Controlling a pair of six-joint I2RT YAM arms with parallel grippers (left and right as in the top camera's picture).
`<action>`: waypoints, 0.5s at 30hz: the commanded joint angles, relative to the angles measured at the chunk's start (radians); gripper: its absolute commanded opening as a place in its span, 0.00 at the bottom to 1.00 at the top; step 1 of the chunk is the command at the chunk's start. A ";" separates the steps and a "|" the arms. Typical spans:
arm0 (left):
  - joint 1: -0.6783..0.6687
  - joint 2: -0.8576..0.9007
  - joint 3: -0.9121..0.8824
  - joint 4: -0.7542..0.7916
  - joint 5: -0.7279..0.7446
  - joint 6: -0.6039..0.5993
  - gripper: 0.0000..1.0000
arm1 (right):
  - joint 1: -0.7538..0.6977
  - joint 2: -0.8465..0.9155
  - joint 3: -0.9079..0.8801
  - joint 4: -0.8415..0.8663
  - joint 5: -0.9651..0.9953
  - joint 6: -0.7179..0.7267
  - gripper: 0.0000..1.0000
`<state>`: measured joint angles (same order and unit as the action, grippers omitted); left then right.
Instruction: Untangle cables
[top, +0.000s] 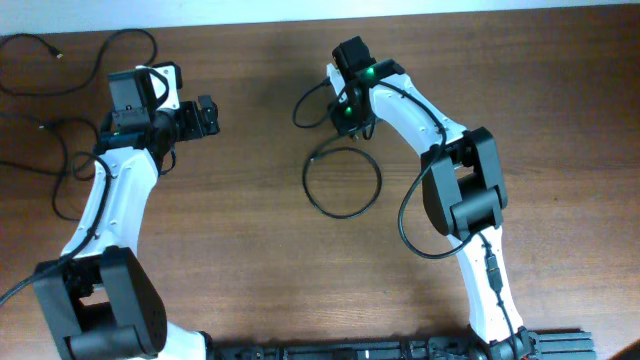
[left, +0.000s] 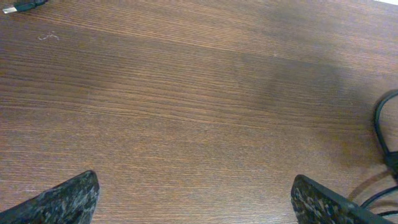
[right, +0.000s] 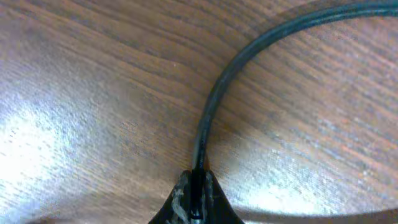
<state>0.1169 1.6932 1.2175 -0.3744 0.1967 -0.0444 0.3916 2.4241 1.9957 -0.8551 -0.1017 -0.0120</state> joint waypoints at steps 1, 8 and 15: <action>-0.001 -0.024 0.012 0.006 -0.007 0.019 0.99 | 0.000 -0.051 0.002 -0.022 0.004 -0.009 0.07; -0.001 -0.024 0.012 0.006 -0.008 0.019 0.99 | 0.000 -0.056 0.088 -0.135 0.002 -0.201 0.68; -0.001 -0.024 0.012 0.023 -0.007 0.019 0.99 | 0.003 -0.056 0.141 -0.388 -0.053 -0.672 0.99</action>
<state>0.1169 1.6932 1.2175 -0.3595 0.1967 -0.0444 0.3916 2.4096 2.1212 -1.1923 -0.1120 -0.5377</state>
